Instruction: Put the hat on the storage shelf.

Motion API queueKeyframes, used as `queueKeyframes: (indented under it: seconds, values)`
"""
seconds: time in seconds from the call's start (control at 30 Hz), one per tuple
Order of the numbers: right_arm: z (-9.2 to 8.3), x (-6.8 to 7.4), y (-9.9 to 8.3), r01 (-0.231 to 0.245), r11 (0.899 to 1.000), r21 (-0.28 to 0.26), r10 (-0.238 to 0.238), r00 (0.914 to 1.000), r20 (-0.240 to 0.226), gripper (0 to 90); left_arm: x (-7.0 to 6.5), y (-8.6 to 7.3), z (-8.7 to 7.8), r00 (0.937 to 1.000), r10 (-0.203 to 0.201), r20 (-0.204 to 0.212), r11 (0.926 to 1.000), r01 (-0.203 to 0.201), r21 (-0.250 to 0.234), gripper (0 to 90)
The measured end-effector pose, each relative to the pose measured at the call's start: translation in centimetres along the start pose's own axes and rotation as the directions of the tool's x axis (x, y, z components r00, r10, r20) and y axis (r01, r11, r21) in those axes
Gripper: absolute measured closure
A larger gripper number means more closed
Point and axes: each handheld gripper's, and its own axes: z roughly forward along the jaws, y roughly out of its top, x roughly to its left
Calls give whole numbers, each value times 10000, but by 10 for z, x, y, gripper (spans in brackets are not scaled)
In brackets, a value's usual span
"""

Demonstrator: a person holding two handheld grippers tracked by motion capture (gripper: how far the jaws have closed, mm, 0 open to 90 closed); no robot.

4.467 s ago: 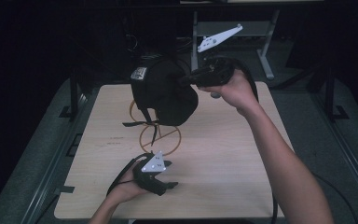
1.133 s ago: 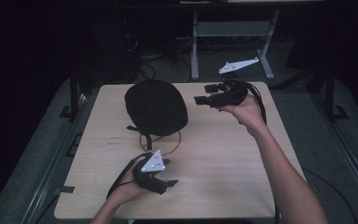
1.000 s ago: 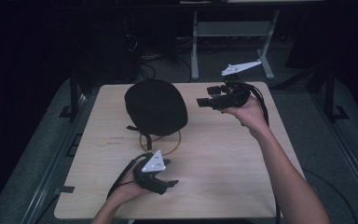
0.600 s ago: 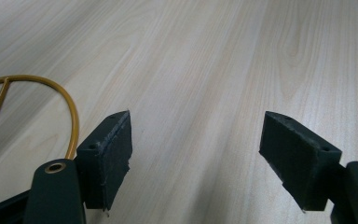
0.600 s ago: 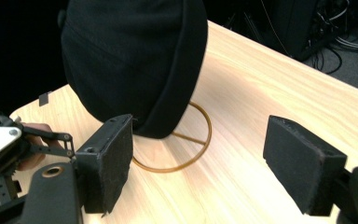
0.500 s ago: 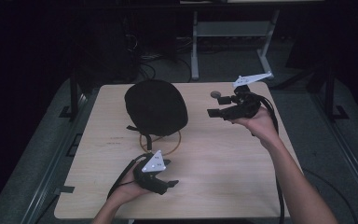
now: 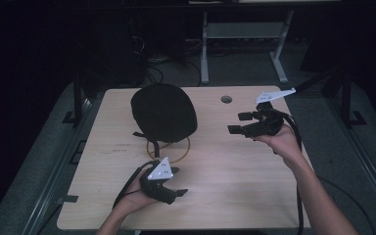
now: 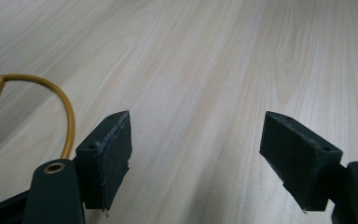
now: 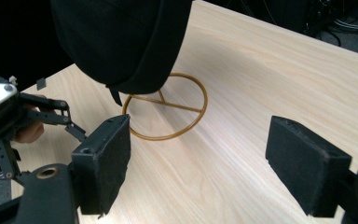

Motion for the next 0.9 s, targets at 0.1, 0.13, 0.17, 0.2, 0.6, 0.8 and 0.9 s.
queueKeyframes:
  seconds: [0.1,0.13,0.17,0.2,0.6,0.8,0.9]
  values:
    - [-2,-3,-8,-158,9999,59,158,9999,-2,215,0,-1,1,10000,-8,3,10000,8,18,248]
    - [-4,-4,-11,-188,9998,74,187,9998,39,213,0,-1,1,10000,-7,10,10000,7,13,248]
    - [-4,-5,-13,-219,9997,45,219,9997,58,212,0,0,1,10000,-19,27,10000,19,-13,248]
    - [-6,-5,-15,-272,9996,14,272,9996,50,211,0,0,1,10000,-23,32,10000,23,-26,248]
    - [-16,-7,-42,-471,9989,-81,471,9989,40,205,0,-1,2,9999,-56,110,10000,55,39,248]
    - [-21,-8,-55,-632,9980,-48,632,9980,59,199,1,-2,1,9999,-112,71,9999,112,17,248]
    - [-24,-9,-61,-766,9970,60,766,9970,78,188,2,-2,1,9999,-132,67,9999,132,19,248]
